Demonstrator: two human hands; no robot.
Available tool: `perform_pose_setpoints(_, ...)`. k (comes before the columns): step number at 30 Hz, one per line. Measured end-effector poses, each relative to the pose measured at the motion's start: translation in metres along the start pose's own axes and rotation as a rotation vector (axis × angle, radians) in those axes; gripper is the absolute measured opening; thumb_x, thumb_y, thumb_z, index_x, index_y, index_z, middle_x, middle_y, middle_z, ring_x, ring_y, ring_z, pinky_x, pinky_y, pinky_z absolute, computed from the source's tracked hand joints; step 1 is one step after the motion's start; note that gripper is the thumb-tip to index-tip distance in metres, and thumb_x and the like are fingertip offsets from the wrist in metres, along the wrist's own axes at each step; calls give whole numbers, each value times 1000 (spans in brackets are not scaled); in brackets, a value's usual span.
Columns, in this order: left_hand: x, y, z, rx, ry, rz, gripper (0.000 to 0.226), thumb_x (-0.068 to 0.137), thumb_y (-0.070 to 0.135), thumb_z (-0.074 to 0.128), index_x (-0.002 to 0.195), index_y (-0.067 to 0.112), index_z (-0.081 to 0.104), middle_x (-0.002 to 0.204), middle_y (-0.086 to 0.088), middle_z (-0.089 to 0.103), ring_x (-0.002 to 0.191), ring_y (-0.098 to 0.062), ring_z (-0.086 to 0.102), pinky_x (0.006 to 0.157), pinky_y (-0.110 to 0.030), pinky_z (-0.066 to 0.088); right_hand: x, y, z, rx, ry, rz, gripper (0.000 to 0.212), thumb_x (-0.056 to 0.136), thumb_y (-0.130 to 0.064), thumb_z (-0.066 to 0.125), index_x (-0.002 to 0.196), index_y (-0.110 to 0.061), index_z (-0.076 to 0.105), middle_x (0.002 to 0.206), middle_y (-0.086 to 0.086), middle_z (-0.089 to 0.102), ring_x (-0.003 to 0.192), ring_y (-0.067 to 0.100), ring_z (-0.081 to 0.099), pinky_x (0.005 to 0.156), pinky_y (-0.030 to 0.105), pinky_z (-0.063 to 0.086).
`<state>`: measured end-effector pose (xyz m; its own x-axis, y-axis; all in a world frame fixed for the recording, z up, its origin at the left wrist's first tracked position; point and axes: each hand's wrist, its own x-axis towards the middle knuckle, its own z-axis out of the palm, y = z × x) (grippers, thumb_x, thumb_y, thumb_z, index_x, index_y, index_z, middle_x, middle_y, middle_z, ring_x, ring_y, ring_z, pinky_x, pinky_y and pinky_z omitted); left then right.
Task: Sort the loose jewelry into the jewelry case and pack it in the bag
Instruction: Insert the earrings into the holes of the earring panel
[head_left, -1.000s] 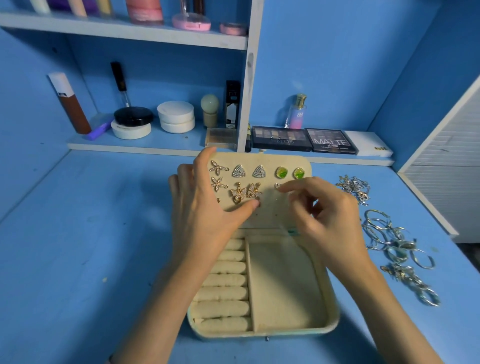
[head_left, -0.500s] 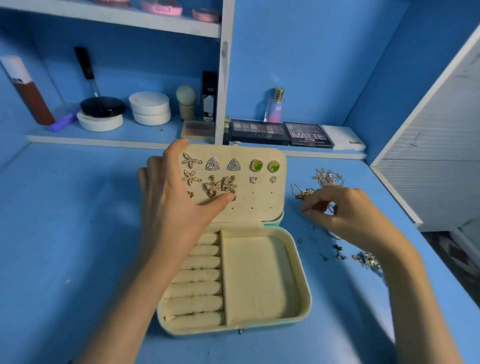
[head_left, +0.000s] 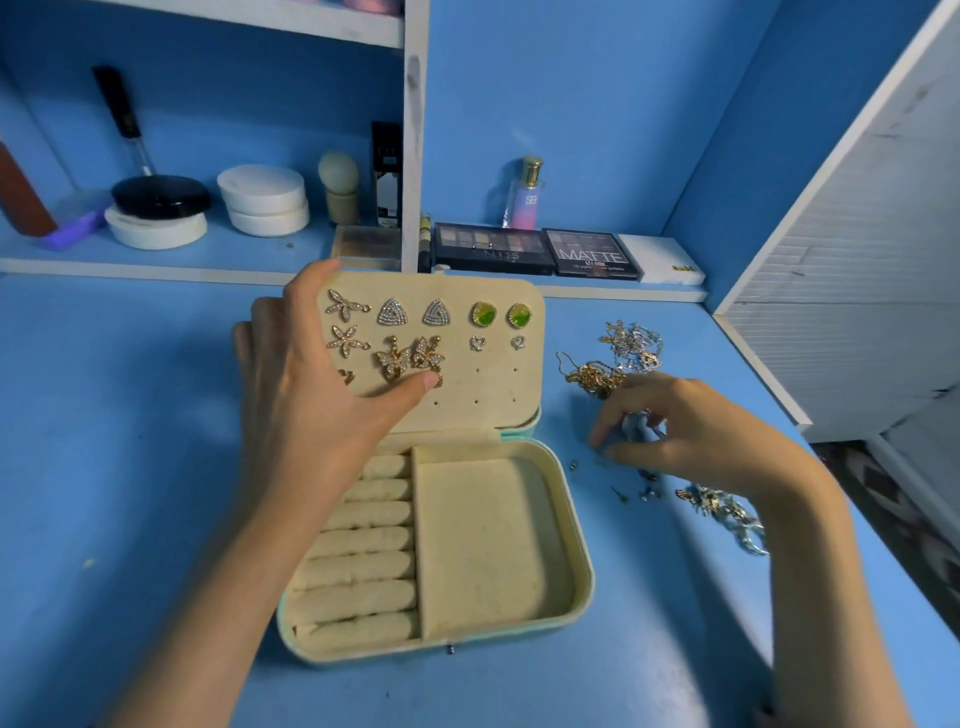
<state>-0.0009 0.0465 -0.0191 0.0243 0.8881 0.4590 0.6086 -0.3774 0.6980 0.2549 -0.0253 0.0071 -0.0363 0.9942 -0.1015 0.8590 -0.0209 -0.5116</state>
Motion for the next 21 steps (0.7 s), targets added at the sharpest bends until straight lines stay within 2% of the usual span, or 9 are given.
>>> perform_pose_setpoints(3,0,0,0,-6,-4,-4,97,57,42,84,140,23,37,115,0,40,111,-18,32,88,-24,26,-2,0,-1,7,-17,-5,14,74,-16,76,75,-30,72,83,-11,57,75,3,51,68,10,37)
perform_pose_setpoints(7,-1,1,-1,-11,-6,-10,96,58,41,85,140,22,37,121,-8,44,112,-19,33,92,-30,29,-2,0,0,-1,-28,5,15,73,-19,77,73,-33,71,83,-12,55,76,1,49,69,13,38)
perform_pose_setpoints(14,-1,1,-1,-12,4,-15,95,59,39,86,139,22,38,123,-10,45,112,-20,34,94,-33,30,1,-2,4,-54,-19,5,19,72,-21,78,71,-37,68,85,-11,53,80,0,48,74,18,40)
perform_pose_setpoints(21,-1,1,-1,-6,2,-14,95,59,40,85,139,21,38,122,-11,46,112,-20,34,93,-31,29,3,-2,7,-74,5,0,13,76,-21,75,72,-32,69,86,-11,56,81,-5,49,68,9,38)
